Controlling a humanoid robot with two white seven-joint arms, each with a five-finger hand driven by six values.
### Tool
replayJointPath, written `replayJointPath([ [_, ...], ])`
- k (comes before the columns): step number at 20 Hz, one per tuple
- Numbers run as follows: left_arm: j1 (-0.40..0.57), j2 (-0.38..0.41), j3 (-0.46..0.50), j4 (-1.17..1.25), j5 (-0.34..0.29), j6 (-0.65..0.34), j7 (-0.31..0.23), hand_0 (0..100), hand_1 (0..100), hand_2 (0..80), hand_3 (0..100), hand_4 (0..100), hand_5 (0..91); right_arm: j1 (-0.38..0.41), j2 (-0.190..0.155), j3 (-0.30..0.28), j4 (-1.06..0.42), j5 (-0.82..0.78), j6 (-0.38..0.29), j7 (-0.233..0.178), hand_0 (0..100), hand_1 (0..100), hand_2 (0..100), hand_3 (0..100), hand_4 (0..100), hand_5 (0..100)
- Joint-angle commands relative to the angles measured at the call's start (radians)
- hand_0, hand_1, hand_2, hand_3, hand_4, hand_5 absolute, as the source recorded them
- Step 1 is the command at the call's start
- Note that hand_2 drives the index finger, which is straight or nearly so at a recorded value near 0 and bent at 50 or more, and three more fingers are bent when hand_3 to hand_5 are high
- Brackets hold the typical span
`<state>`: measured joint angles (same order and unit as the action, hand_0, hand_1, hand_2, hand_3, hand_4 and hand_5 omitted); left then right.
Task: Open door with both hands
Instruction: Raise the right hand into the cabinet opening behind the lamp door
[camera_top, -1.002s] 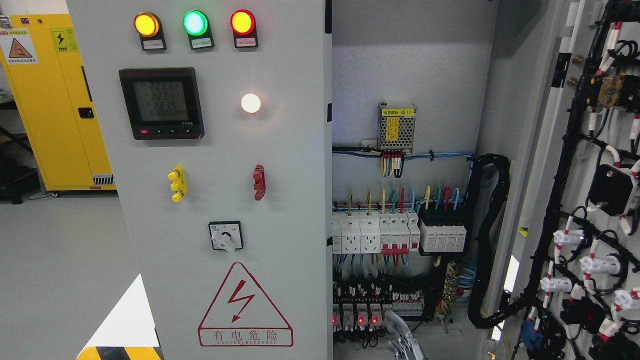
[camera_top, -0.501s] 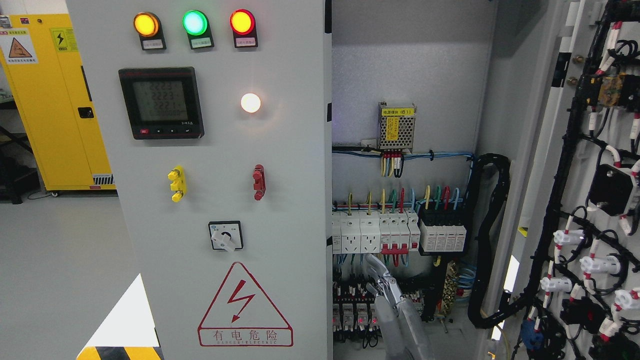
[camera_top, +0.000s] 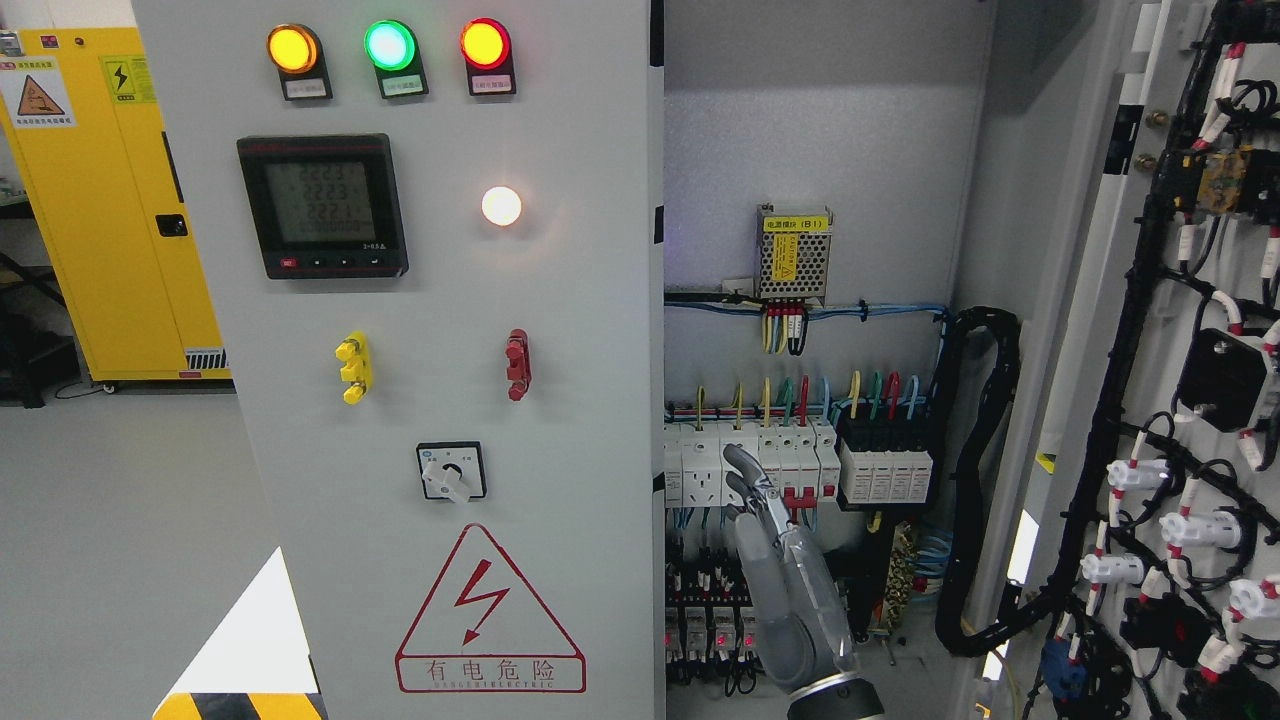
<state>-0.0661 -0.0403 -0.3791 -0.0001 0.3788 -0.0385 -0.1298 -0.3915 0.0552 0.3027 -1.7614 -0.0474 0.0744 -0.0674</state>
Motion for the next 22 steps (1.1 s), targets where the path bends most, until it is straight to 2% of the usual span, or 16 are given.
replayJointPath([
  [1, -0.001, -0.001, 0.000, 0.019, 0.000, 0.000, -0.001, 0, 0, 0.0, 7, 0, 0.0, -0.098, 0.025, -0.037, 0.115, 0.000, 0.021, 0.005, 22, 8, 0, 0, 0, 0],
  [6, -0.001, -0.001, 0.000, 0.017, 0.000, 0.000, -0.001, 0, 0, 0.0, 6, 0, 0.0, -0.148, 0.022, -0.037, 0.143, -0.046, 0.022, 0.005, 22, 8, 0, 0, 0, 0],
  [10, -0.001, -0.001, 0.000, 0.017, 0.000, 0.000, -0.001, 0, 0, 0.0, 7, 0, 0.0, -0.174, 0.015, -0.036, 0.160, -0.117, 0.064, 0.006, 22, 8, 0, 0, 0, 0],
  [11, -0.001, -0.001, 0.000, 0.017, 0.000, 0.000, -0.001, 0, 0, 0.0, 7, 0, 0.0, -0.190, 0.015, -0.036, 0.166, -0.118, 0.064, 0.012, 22, 8, 0, 0, 0, 0],
  [14, -0.001, -0.001, 0.000, 0.017, 0.000, 0.000, -0.001, 0, 0, 0.0, 7, 0, 0.0, -0.196, 0.015, -0.037, 0.195, -0.117, 0.077, 0.081, 22, 8, 0, 0, 0, 0],
  [16, -0.001, -0.001, 0.000, 0.017, 0.000, 0.000, -0.001, 0, 0, 0.0, 7, 0, 0.0, -0.205, 0.015, -0.043, 0.206, -0.118, 0.113, 0.083, 22, 8, 0, 0, 0, 0],
  [18, -0.001, -0.001, 0.000, 0.017, 0.000, 0.000, -0.001, 0, 0, 0.0, 7, 0, 0.0, -0.211, 0.015, -0.074, 0.229, -0.120, 0.116, 0.090, 22, 8, 0, 0, 0, 0],
  [22, -0.003, -0.003, 0.000, 0.015, 0.000, 0.000, -0.001, 0, 0, 0.0, 7, 0, 0.0, -0.231, 0.015, -0.089, 0.243, -0.124, 0.116, 0.107, 22, 9, 0, 0, 0, 0],
])
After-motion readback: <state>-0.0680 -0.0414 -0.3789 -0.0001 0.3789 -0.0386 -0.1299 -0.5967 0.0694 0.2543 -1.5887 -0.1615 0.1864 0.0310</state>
